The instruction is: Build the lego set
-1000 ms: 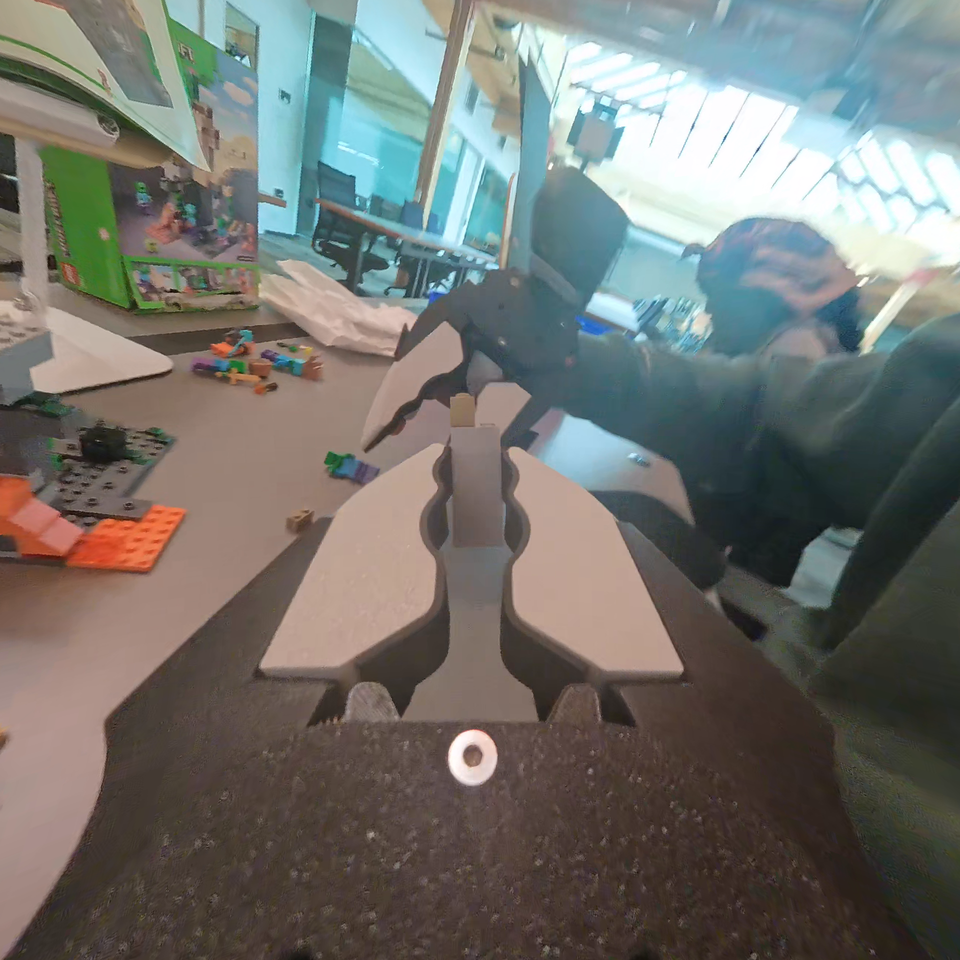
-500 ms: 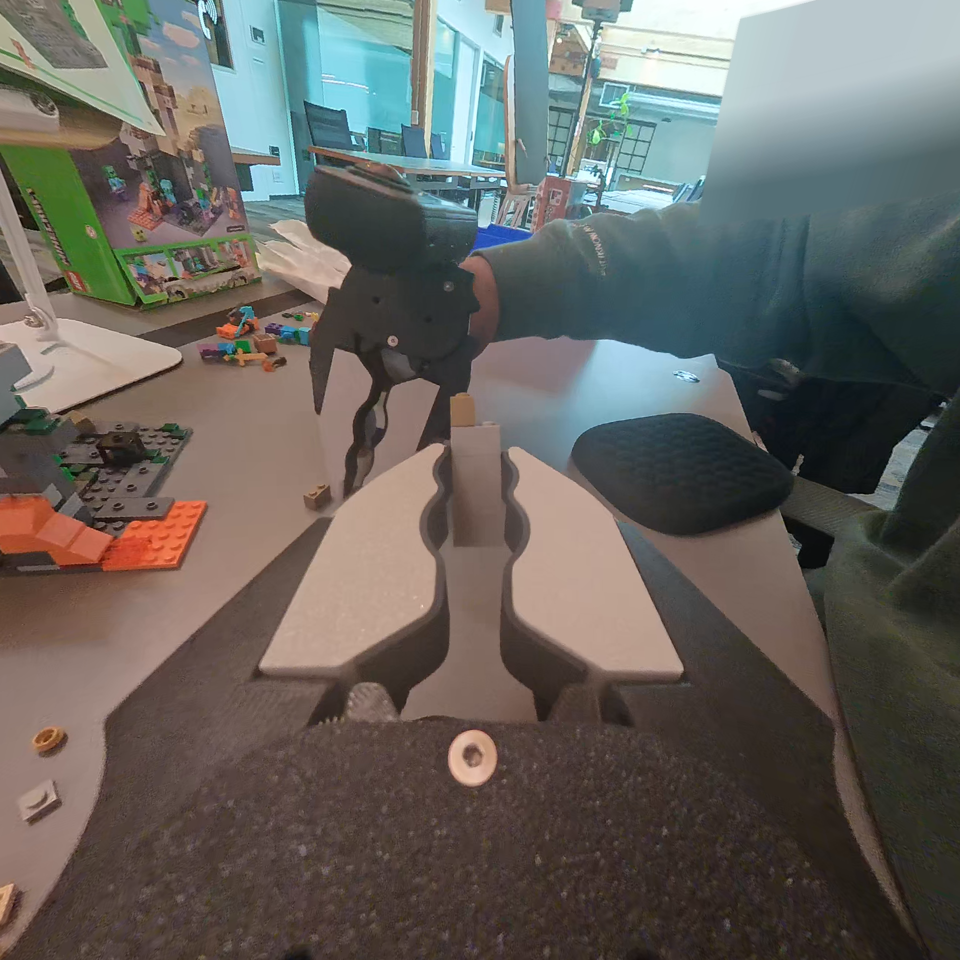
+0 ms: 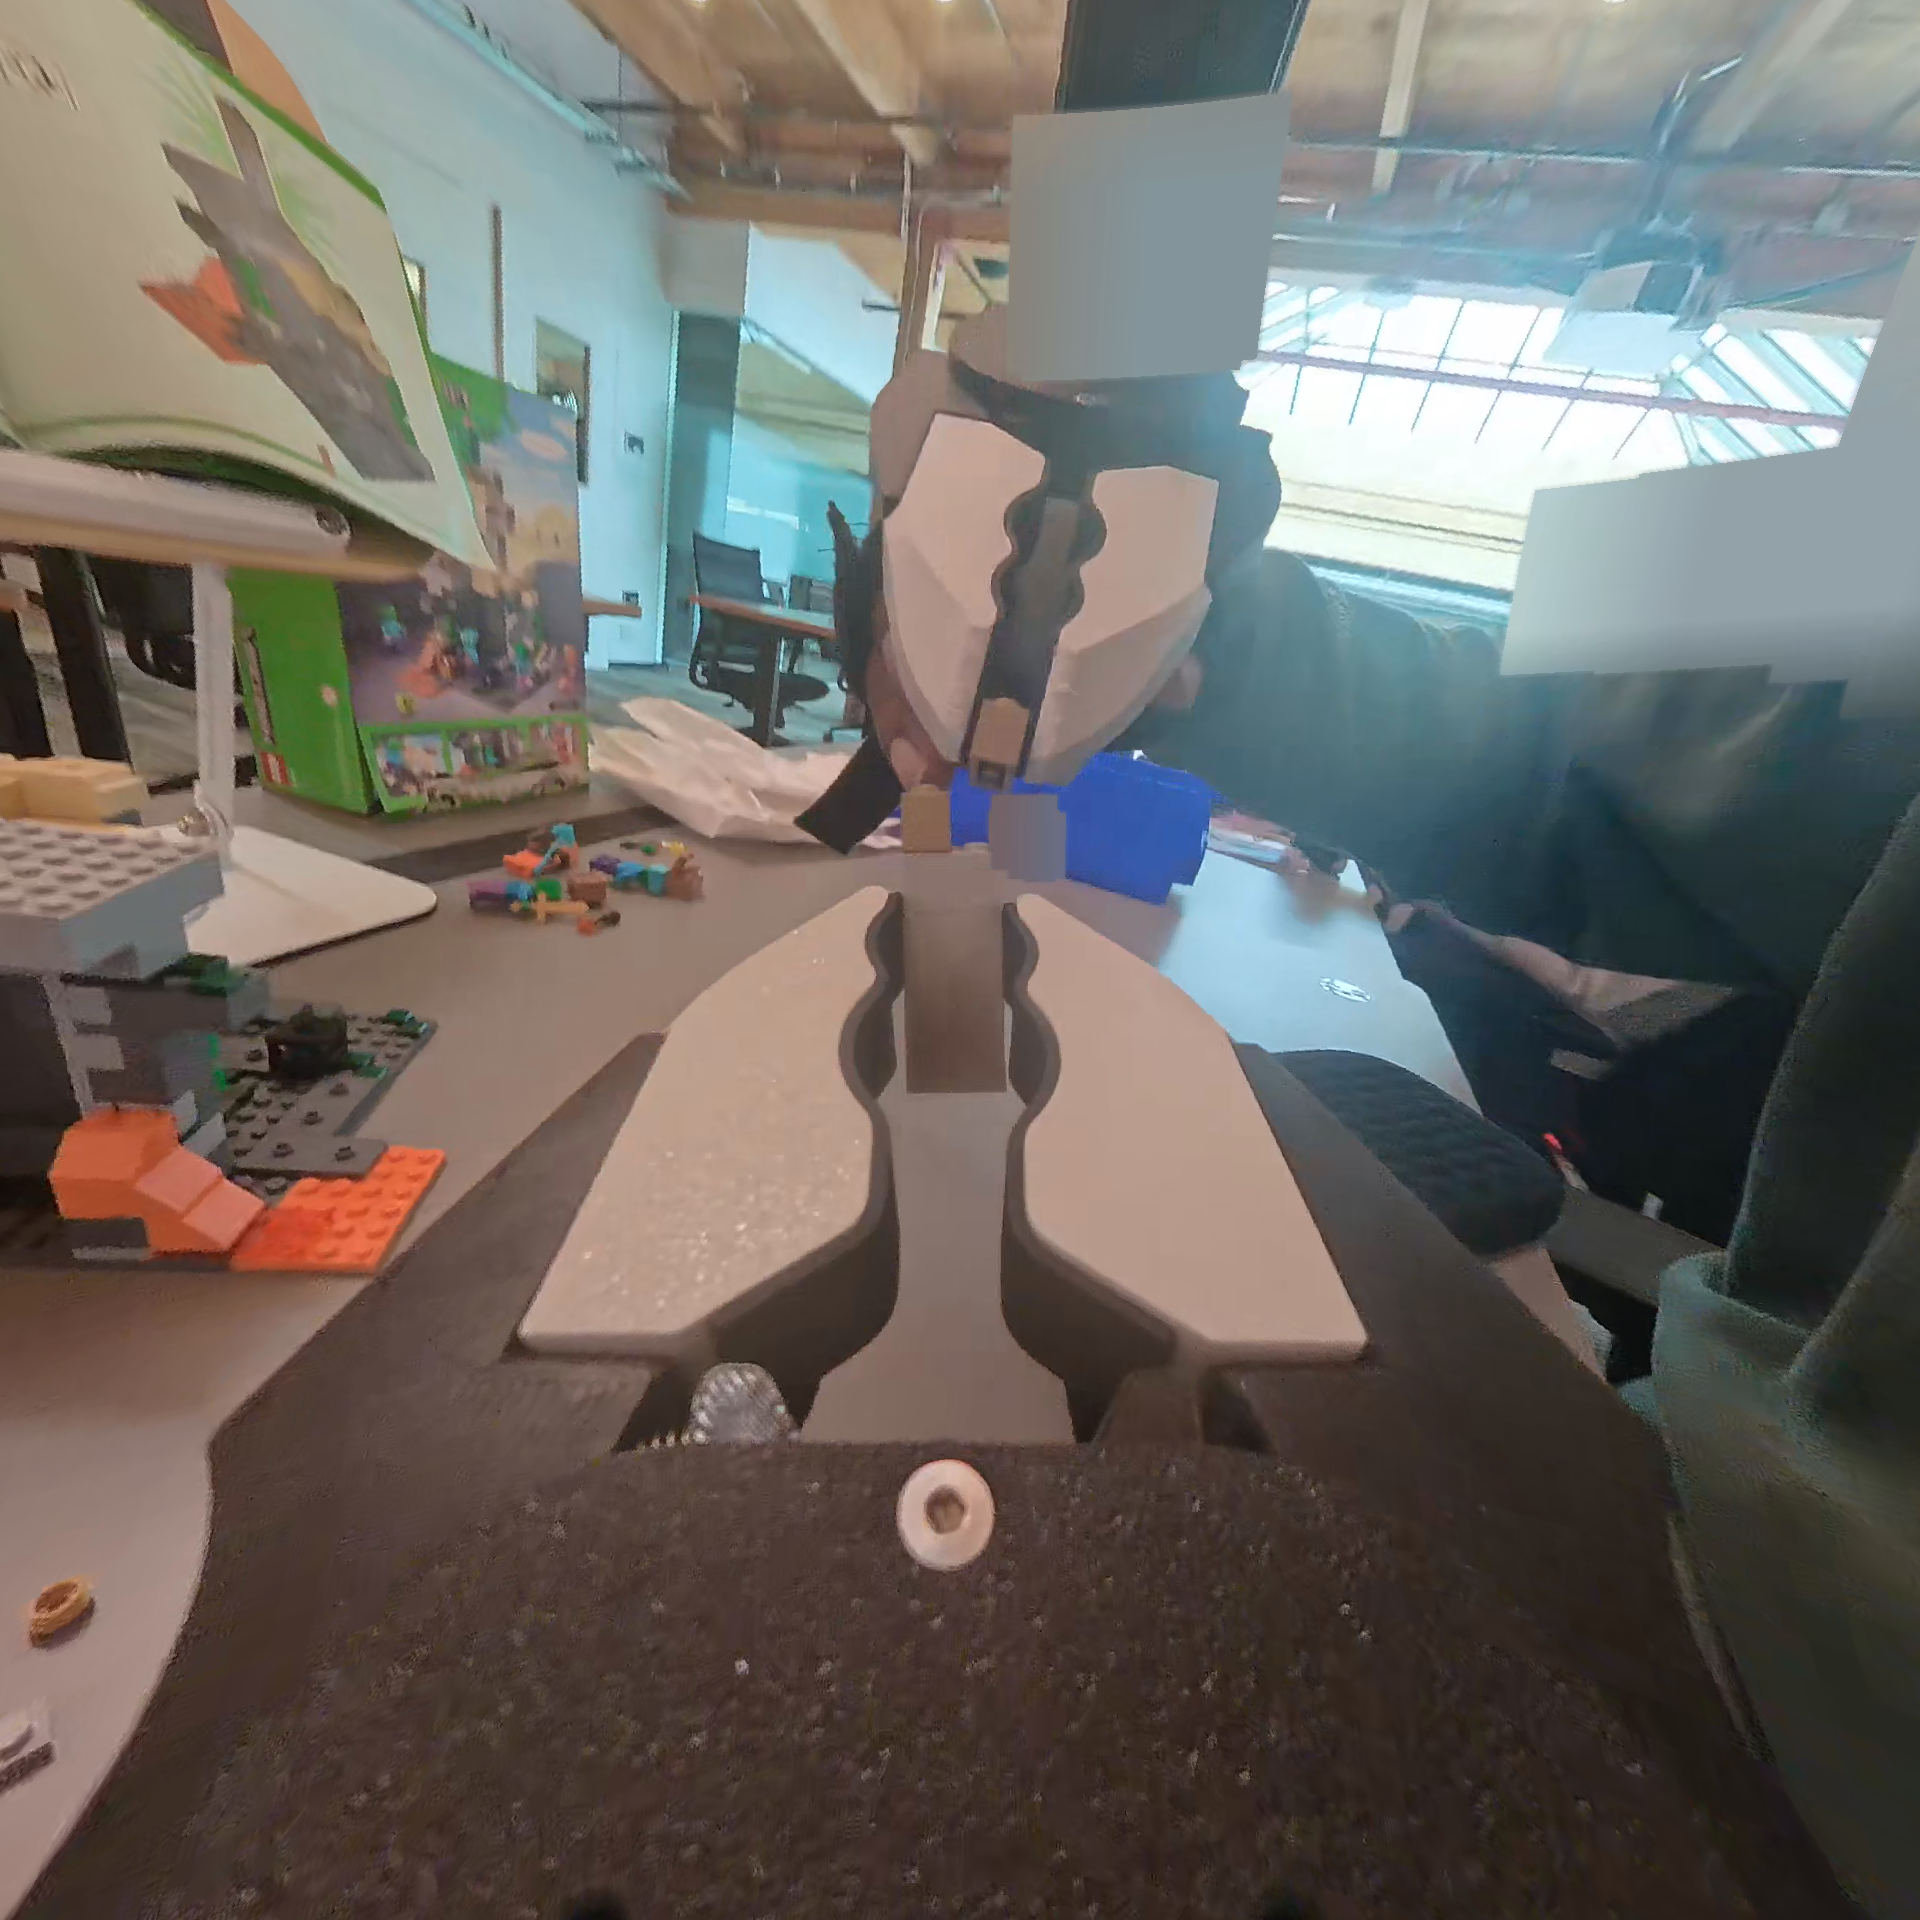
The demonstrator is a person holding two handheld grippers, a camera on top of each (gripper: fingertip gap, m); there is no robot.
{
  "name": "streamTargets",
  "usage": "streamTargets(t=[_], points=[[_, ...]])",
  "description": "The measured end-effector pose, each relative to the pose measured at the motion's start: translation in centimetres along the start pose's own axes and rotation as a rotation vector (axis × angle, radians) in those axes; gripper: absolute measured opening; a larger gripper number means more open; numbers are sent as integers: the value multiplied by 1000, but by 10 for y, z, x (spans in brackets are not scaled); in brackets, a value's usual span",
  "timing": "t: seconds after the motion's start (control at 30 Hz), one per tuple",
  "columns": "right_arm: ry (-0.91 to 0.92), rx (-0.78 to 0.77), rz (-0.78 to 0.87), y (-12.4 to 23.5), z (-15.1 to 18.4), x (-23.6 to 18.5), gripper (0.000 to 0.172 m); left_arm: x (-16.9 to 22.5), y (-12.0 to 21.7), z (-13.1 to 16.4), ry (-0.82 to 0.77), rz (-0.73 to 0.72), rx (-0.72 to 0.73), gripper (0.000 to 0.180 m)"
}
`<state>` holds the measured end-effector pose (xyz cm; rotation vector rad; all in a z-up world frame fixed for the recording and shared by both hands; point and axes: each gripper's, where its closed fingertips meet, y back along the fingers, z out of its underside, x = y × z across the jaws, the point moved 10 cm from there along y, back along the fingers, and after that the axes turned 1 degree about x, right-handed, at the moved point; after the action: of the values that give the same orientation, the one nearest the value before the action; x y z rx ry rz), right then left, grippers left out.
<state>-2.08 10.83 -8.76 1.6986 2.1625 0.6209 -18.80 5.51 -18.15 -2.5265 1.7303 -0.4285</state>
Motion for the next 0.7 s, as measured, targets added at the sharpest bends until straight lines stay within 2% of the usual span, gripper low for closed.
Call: streamTargets(t=[0.37, 0.7], points=[[87, -217, 8, -12, -50, -5, 8, 7, 8, -13, -50, -17, 189, 17], [150, -280, 56, -21, -85, -12, 9, 12, 19, -26, -36, -19, 324, 17]])
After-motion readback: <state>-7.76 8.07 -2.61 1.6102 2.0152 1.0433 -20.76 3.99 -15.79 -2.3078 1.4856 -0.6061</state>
